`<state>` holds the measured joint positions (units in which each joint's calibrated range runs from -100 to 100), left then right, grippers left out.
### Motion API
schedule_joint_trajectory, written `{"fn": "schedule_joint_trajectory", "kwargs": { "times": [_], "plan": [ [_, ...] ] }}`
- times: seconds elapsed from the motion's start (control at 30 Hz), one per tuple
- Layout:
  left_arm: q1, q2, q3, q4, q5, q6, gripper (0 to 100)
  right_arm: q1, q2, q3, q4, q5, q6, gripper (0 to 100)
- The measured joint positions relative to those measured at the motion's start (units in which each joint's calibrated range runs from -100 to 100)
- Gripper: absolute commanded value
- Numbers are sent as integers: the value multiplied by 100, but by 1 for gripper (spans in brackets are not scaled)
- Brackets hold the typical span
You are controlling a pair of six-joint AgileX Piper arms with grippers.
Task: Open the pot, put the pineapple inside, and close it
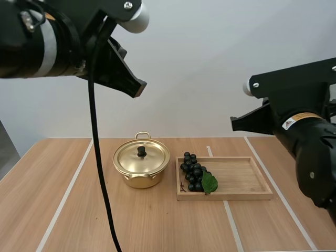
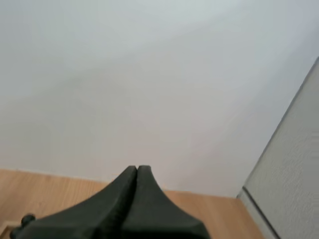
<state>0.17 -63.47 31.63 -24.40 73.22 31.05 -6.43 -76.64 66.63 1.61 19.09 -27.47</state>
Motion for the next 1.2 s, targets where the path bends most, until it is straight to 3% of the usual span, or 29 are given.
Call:
{"fn": "schedule_joint_trajectory", "kwargs": {
  "times": [0.2,0.4,0.57,0.73,0.87,1.2],
  "plan": [
    [0,-1342,988,22,-1304,-230,0,0,-1128,0,11,-446,0,0],
    [0,-2523,1824,186,-2797,-830,0,0,-1571,0,29,-467,0,0],
    [0,-3252,2500,889,-3931,-1602,0,0,-1689,0,732,-467,0,0],
    [0,-3436,3023,1813,-4261,-2556,0,7,-1704,0,1301,-467,0,0],
    [0,-3434,3326,2301,-4304,-3087,0,134,-1704,0,1340,-467,0,0],
    [0,-3513,3531,2279,-4630,-3295,0,481,-1865,0,598,92,0,0]
  ]
}}
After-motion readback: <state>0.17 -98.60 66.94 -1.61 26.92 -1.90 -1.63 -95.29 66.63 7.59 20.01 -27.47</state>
